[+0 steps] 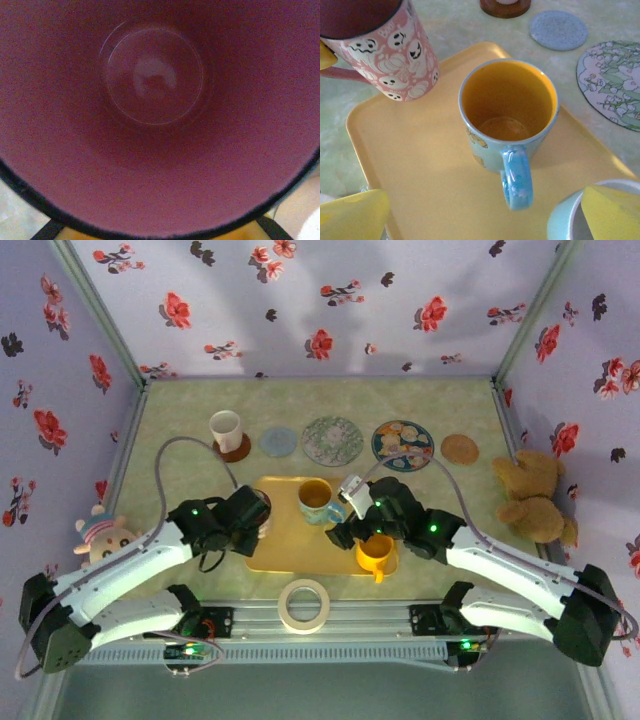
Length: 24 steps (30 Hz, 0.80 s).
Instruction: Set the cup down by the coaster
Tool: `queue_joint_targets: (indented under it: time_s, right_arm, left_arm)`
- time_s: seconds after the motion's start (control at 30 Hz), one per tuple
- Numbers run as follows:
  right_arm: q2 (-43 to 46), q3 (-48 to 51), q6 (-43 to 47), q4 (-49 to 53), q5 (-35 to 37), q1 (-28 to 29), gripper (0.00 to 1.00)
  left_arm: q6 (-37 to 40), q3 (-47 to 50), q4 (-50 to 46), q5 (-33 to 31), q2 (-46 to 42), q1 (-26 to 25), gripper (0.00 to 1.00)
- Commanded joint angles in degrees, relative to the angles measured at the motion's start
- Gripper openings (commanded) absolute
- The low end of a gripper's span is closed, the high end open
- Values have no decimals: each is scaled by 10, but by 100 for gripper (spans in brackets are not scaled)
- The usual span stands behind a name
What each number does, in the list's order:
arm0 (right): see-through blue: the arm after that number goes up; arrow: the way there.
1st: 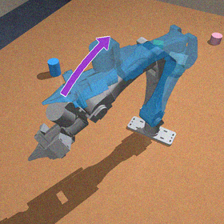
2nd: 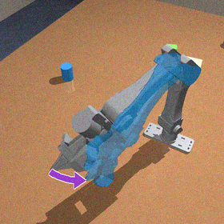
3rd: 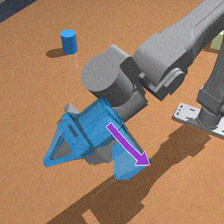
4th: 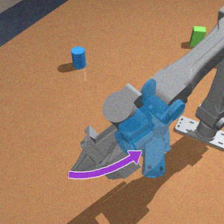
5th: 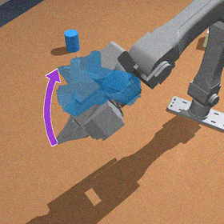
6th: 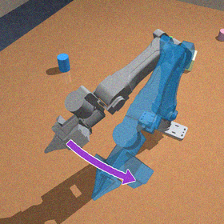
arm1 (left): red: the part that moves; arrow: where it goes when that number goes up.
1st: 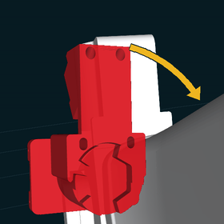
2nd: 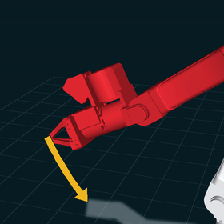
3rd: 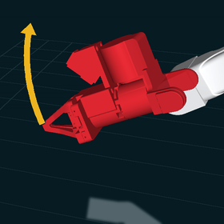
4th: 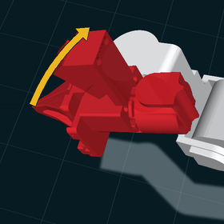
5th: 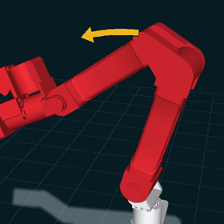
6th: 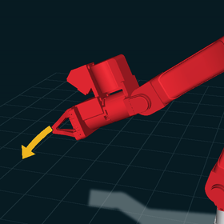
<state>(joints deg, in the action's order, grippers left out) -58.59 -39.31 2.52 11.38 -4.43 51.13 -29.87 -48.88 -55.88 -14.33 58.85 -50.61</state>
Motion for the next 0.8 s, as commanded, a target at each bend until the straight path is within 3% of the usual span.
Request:
queue_joint_targets:
  time_s: [0.0, 0.37, 0.77]
  right_arm:
    - [-6, -19, 4, -32, 13, -7, 99]
    - [-27, -36, -15, -86, 29, -29, 99]
    - [-94, -96, -64, -106, 27, -63, 99]
  left_arm:
    - [13, -42, 10, -38, -23, 27, 0]
    - [103, -120, 70, -10, 21, 95, 0]
    - [194, -212, 148, 59, 152, 164, 0]
